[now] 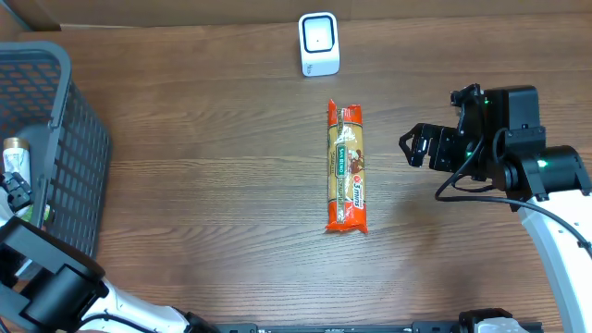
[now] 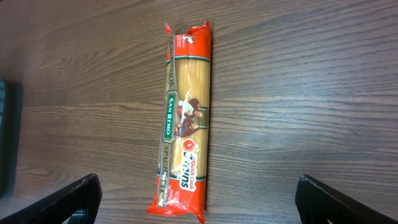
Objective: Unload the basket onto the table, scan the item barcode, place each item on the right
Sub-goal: 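Grasp the mint-green wipes pack with the left gripper and lift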
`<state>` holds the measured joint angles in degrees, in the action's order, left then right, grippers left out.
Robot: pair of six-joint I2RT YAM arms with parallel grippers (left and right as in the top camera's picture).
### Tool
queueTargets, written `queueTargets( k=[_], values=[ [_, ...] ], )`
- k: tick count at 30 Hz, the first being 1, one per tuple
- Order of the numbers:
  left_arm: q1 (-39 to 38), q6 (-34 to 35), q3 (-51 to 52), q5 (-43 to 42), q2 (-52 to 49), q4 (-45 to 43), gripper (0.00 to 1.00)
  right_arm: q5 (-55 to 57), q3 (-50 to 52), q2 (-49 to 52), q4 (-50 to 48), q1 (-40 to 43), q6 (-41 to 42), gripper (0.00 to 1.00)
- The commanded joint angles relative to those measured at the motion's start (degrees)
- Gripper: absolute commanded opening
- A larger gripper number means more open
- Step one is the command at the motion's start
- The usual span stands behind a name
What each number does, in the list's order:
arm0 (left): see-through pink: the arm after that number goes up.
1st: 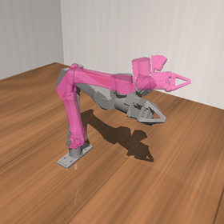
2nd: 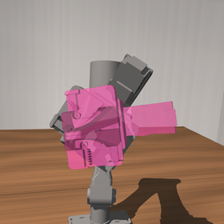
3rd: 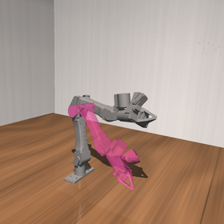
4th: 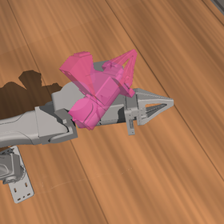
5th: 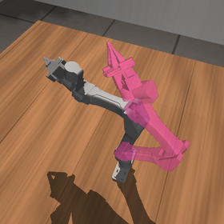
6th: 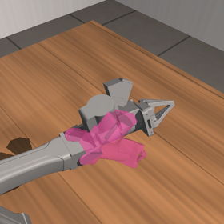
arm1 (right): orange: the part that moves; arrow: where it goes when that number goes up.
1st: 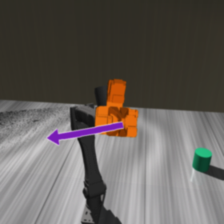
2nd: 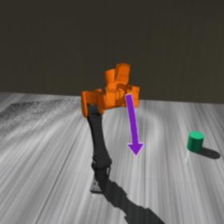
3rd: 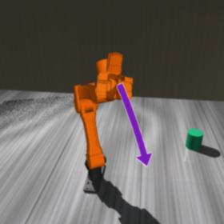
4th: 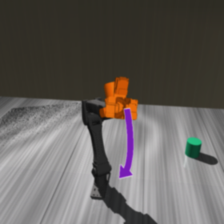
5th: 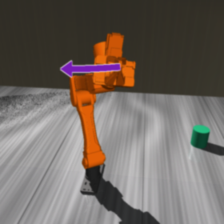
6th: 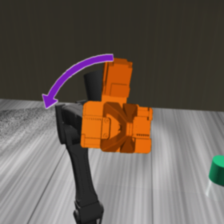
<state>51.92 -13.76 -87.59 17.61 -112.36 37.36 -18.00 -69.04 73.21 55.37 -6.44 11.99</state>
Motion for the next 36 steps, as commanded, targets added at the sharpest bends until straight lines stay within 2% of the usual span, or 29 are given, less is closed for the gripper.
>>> queueTargets(
  k=[1, 4, 8, 11, 14, 15, 21, 27, 30, 36],
  values=[
    [-0.26, -3.02, 0.44, -1.95, -3.96, -0.31, 0.83, -0.09, -1.05, -0.42, 0.02, -0.31, 0.22, 1.00],
    [-0.46, -3.02, 0.44, -1.90, -6.08, -0.15, 0.79, -0.09, -1.05, -0.42, -0.04, -0.31, 0.22, 1.00],
    [-0.46, -2.99, 0.44, -1.51, -6.80, -0.24, 0.61, -0.09, -1.05, -0.42, -0.42, -0.31, 0.22, 1.00],
    [-0.46, -2.99, 0.44, -1.53, -6.80, -0.52, 0.41, -0.09, -1.05, -0.42, -0.76, -0.31, 0.22, 1.00],
    [-0.68, -2.95, 0.44, -1.57, -6.78, -0.13, 0.08, -0.09, -1.05, -0.42, -1.09, -0.31, 0.22, 1.00],
    [-0.90, -2.95, 0.42, -1.55, -6.78, 0.22, 0.04, -0.09, -1.05, -0.42, -1.11, -0.31, 0.22, 1.00],
    [-3.72, 0.31, -1.16, -1.55, -6.08, 4.28, 0.04, -0.09, -1.05, -0.42, -1.18, -0.31, 0.22, 1.00],
    [-7.93, 9.35, -7.54, -4.02, -3.28, 8.50, 0.04, -0.09, -1.05, -0.42, -1.53, -0.31, 0.20, 1.00],
    [-9.79, 10.99, -12.79, -7.78, -1.46, 12.04, 0.04, -0.09, -1.05, -0.42, -2.45, -0.31, 0.20, 1.00],
    [-11.85, 11.87, -18.51, -7.87, 3.17, 14.95, 0.04, -0.09, -1.05, -0.42, -3.28, -0.31, 0.20, 1.00]
  ],
)
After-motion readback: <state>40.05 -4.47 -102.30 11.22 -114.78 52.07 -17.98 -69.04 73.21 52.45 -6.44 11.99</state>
